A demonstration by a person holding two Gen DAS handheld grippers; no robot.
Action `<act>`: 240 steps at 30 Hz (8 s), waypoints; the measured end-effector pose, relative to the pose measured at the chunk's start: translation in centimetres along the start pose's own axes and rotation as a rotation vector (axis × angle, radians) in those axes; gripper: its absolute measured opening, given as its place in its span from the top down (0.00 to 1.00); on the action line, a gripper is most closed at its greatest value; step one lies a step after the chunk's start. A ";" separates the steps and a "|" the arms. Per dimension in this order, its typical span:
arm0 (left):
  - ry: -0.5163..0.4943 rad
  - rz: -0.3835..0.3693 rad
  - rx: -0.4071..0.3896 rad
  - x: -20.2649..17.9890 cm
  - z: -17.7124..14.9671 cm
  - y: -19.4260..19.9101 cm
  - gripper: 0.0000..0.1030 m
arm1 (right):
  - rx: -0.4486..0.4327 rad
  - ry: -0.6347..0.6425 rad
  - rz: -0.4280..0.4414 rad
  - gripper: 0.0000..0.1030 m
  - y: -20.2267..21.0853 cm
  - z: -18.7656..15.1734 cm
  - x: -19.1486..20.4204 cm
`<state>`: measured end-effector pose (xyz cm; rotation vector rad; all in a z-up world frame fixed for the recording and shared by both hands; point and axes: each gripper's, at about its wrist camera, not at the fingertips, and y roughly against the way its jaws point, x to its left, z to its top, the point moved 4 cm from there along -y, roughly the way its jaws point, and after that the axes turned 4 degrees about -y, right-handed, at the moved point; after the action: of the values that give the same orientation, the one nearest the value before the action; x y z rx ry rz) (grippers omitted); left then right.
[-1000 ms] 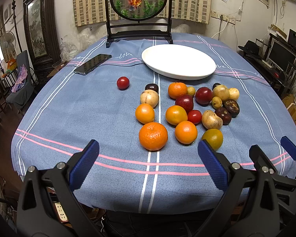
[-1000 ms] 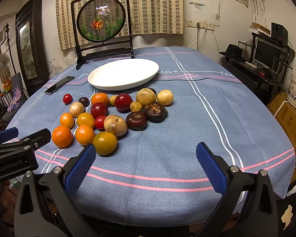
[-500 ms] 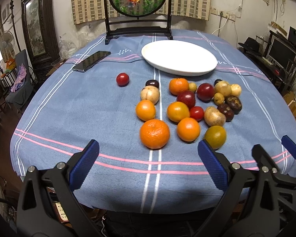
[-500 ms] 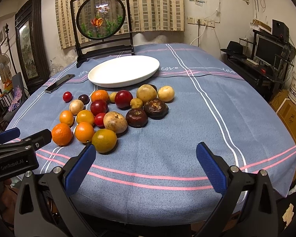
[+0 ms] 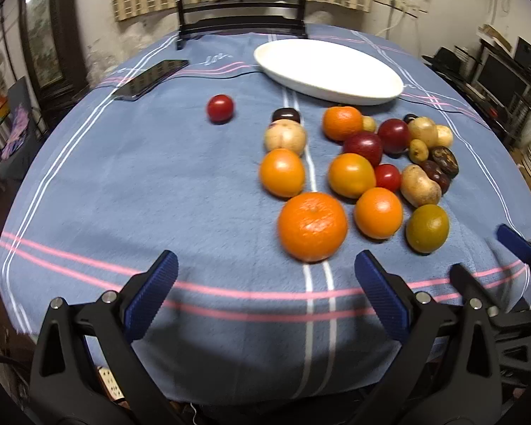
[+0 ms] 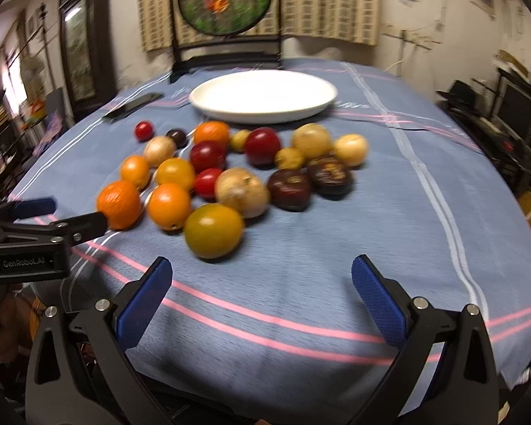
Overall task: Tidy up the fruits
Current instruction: 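Grasp the large mandarin with the left tool while the right tool grasps the yellow-green citrus, then lower both fruits onto the white plate and open both tools, then grasp an orange fruit with the left tool while the right tool grasps the pale brown fruit, then carry both fruits over the white plate and open both tools, then withdraw both tools from the plate back to the fruit cluster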
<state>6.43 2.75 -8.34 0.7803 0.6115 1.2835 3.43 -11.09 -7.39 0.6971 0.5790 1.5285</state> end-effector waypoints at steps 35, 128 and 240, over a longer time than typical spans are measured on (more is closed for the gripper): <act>-0.073 -0.156 0.025 -2.3 1.5 -3.6 0.51 | 0.048 -0.101 0.176 0.61 -2.0 1.2 -1.3; -0.081 -0.157 -0.017 0.4 4.6 -3.5 0.04 | 0.150 0.104 0.123 0.50 -5.9 3.6 1.5; 0.007 -0.072 -0.017 3.6 7.7 -3.8 0.12 | 0.019 -0.204 0.131 0.34 -3.0 6.1 -10.8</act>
<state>15.35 4.67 -6.58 0.7337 0.6281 1.2241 10.12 -21.93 -6.35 0.9078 0.4009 1.5511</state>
